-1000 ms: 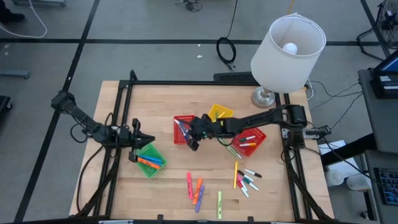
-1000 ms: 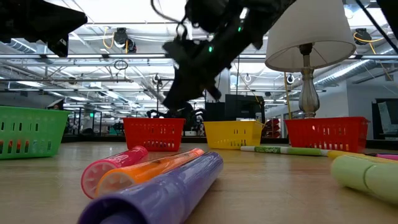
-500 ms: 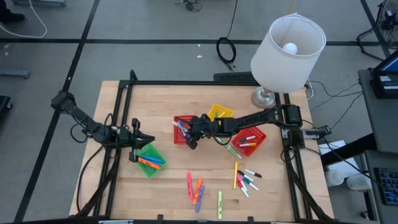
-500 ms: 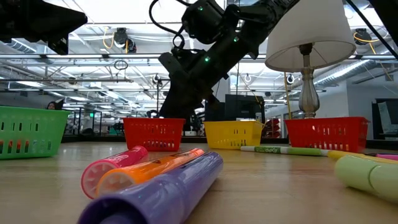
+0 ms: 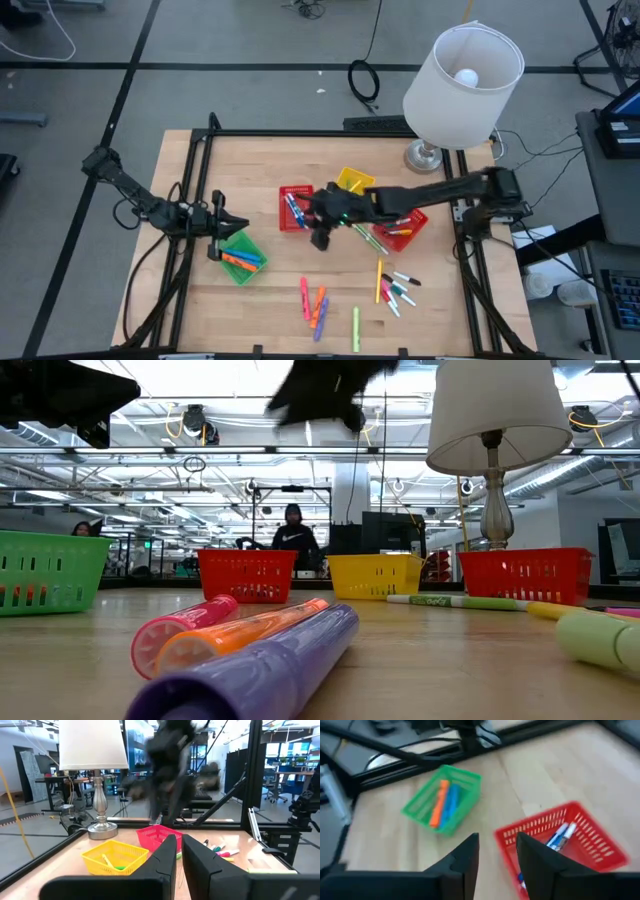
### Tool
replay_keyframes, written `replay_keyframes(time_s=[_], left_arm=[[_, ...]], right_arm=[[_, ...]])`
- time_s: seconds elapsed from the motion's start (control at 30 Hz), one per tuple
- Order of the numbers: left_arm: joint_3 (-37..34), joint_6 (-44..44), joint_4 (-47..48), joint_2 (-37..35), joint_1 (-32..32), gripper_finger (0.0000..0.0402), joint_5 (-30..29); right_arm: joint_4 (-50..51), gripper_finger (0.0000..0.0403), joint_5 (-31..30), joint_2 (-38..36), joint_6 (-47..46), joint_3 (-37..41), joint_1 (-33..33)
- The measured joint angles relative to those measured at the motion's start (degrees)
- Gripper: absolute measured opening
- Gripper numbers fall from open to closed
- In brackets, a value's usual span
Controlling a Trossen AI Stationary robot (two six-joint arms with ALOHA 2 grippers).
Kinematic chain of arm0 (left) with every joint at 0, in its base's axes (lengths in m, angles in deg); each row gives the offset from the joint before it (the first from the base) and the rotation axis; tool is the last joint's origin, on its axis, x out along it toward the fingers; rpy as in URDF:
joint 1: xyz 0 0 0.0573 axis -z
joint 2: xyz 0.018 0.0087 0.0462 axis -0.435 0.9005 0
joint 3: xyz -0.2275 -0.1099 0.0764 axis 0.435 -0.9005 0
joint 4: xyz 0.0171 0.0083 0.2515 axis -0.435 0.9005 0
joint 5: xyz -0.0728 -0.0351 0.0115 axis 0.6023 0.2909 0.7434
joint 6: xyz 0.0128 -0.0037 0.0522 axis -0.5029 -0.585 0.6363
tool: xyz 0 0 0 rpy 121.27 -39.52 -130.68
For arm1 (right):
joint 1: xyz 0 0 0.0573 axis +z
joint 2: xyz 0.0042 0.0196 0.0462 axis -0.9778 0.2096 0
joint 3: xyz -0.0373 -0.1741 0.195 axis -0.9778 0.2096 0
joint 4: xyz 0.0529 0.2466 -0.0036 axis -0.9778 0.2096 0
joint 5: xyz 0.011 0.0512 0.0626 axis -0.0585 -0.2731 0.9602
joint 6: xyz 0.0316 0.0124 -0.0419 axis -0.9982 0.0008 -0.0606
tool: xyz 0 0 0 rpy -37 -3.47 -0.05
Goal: Pick & Place Markers
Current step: Put the yellow pen into the yellow bin
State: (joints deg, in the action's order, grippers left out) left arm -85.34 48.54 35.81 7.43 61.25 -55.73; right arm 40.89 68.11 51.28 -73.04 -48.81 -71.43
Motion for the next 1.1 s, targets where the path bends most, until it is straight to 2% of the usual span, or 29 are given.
replay_keyframes(time_s=[0.13, 0.23, 0.33, 0.57, 0.7, 0.8, 1.0, 1.1], left_arm=[[0.0, -0.21, 0.0, 0.0, 0.0, 0.0037, 0.03], [0.0, -0.98, 0.01, 0.0, -0.02, 0.0037, 0.03], [0.0, -1.3, 0.02, -0.02, -0.02, 0.0037, 0.03], [0.0, -3.05, 0.05, -0.01, -0.01, 0.0037, 0.03], [0.0, -3.3, 0.11, -0.02, -0.01, 0.0037, 0.07], [0.0, -3.29, 0.11, 0.0, -0.01, 0.0037, 0.13], [0.0, -3.28, 0.16, 0.0, -0.02, 0.0037, 0.18], [0.0, -3.27, 0.19, -0.01, -0.02, 0.0037, 0.2]], right_arm=[[13.95, 0.0107, -2.9, -4.59, 3.6, -8.34, 9.06], [24.51, 0.0093, -5.49, -6.21, 1.58, -12.94, 16.51], [33.63, 0.0073, -10.33, -7.73, -4.68, -14.38, 23.07], [46.11, 0.0006, -10.17, -7.63, -25.23, -12.77, 36.14], [44.99, 0.0009, -12.3, -7.29, -33.01, -5.74, 41.7], [40.1, 0.0007, -14.84, -7.33, -37.8, 1.57, 42.97], [23.64, 0.0003, -13.74, -7.33, -39.02, 15.31, 41.3], [17.71, 0.0002, -11.91, -7.31, -38.61, 19.77, 39.77]])
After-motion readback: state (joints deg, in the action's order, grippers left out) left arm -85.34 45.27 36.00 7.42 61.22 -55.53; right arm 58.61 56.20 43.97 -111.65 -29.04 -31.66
